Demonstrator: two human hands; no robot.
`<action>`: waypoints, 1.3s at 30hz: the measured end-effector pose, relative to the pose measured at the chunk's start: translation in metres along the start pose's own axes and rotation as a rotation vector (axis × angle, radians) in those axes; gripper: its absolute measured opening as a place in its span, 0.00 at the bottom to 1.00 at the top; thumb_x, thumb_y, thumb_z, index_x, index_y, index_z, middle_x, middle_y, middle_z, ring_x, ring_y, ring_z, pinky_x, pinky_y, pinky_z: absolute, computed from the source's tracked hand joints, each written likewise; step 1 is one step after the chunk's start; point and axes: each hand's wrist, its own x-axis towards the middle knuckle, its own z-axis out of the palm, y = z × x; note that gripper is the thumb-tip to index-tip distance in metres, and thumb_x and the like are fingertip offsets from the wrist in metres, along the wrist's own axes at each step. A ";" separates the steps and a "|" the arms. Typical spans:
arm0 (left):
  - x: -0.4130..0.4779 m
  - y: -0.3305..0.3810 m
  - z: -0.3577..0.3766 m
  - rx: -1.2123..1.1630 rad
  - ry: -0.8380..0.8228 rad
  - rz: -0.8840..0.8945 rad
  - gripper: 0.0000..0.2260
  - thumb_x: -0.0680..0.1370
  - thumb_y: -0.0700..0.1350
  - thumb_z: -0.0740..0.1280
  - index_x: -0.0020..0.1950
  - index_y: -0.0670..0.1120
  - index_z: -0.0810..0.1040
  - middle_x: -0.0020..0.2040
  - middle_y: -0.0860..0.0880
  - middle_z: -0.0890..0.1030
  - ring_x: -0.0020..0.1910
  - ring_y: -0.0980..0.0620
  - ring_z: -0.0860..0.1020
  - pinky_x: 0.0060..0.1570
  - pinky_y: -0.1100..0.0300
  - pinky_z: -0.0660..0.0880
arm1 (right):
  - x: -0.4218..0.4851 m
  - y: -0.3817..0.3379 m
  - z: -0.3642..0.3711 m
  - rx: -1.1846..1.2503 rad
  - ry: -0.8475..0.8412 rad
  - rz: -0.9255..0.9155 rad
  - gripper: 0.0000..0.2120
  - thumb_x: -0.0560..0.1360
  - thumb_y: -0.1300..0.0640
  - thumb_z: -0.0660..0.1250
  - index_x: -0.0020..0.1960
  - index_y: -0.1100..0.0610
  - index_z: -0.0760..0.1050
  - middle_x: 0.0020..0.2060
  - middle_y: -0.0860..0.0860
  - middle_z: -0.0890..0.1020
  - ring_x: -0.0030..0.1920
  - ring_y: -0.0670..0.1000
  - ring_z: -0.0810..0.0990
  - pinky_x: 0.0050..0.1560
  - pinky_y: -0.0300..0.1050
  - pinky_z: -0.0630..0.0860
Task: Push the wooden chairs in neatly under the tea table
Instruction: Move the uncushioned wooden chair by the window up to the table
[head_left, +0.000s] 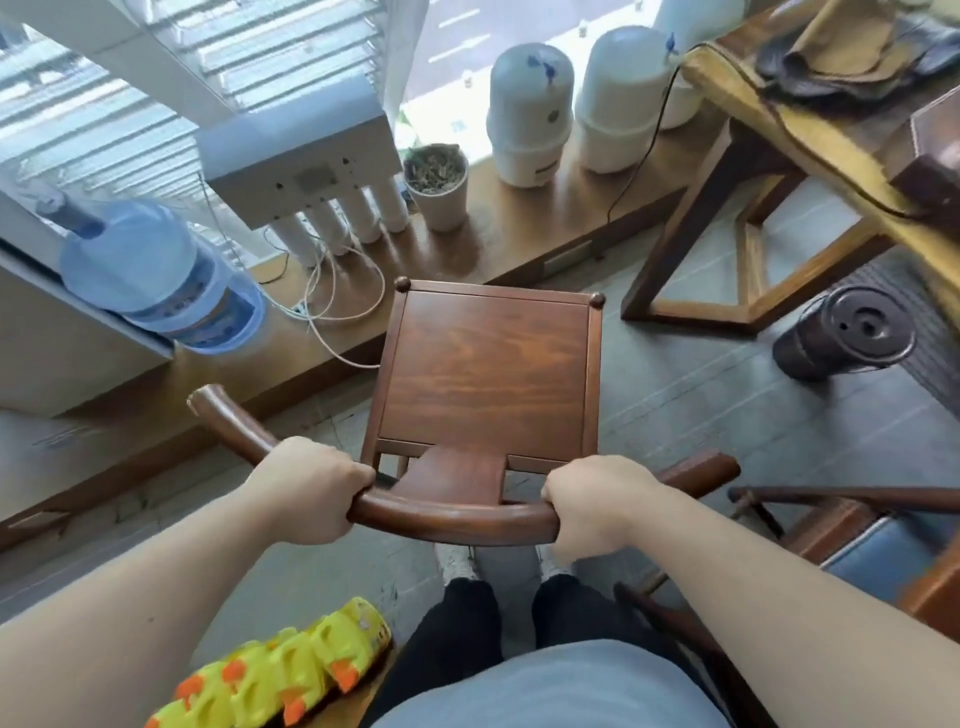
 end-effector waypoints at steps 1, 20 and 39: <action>0.005 -0.003 -0.004 0.000 0.014 0.030 0.06 0.68 0.52 0.61 0.44 0.56 0.71 0.41 0.56 0.80 0.42 0.52 0.80 0.40 0.59 0.73 | -0.002 0.001 -0.002 0.000 0.004 0.021 0.09 0.64 0.48 0.68 0.42 0.49 0.76 0.34 0.46 0.78 0.37 0.53 0.79 0.39 0.46 0.78; 0.045 -0.039 -0.036 0.113 0.007 0.315 0.07 0.69 0.53 0.60 0.45 0.57 0.72 0.39 0.58 0.78 0.38 0.56 0.77 0.42 0.57 0.75 | -0.009 -0.010 0.011 0.197 0.018 0.131 0.13 0.64 0.47 0.67 0.45 0.52 0.77 0.37 0.48 0.80 0.38 0.54 0.79 0.39 0.49 0.80; 0.079 -0.072 -0.062 0.333 -0.023 0.462 0.06 0.71 0.49 0.61 0.46 0.56 0.65 0.39 0.53 0.79 0.37 0.49 0.78 0.36 0.56 0.76 | 0.008 -0.045 -0.015 0.392 -0.041 0.385 0.09 0.63 0.50 0.69 0.41 0.51 0.76 0.33 0.46 0.78 0.34 0.50 0.77 0.35 0.45 0.76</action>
